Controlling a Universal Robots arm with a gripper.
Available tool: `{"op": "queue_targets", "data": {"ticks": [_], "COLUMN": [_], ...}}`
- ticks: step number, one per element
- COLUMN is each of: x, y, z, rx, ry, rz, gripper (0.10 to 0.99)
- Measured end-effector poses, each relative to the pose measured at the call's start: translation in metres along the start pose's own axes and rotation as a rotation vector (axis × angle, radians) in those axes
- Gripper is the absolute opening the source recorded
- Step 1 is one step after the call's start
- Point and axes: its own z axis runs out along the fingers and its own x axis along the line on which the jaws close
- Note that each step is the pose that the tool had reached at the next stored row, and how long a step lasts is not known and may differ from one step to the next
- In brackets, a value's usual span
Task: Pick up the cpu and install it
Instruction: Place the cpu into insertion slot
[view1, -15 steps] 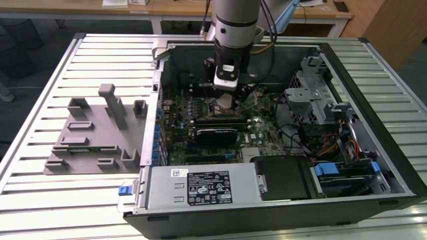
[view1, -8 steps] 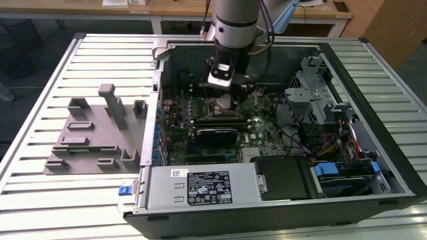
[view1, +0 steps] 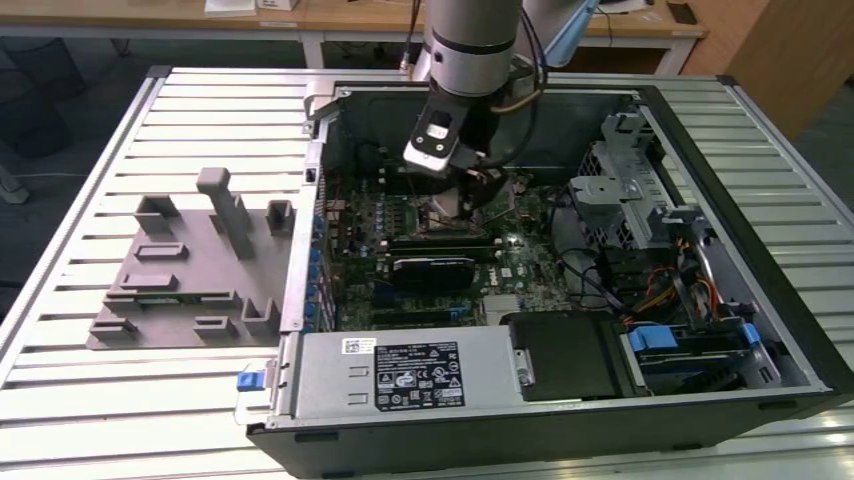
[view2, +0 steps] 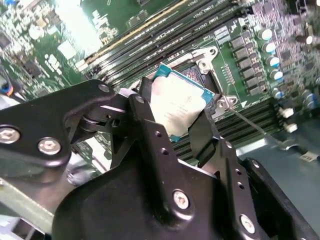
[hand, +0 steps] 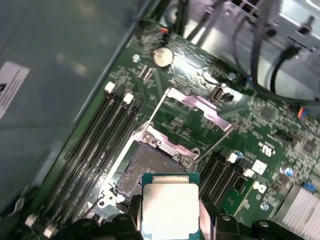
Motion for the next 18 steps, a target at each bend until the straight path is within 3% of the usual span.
{"op": "queue_targets", "data": {"ticks": [18], "x": [0.0], "y": [0.0], "z": [0.0004], "rx": [0.006], "ry": [0.0005], "rz": [0.325], "gripper": [0.541]}}
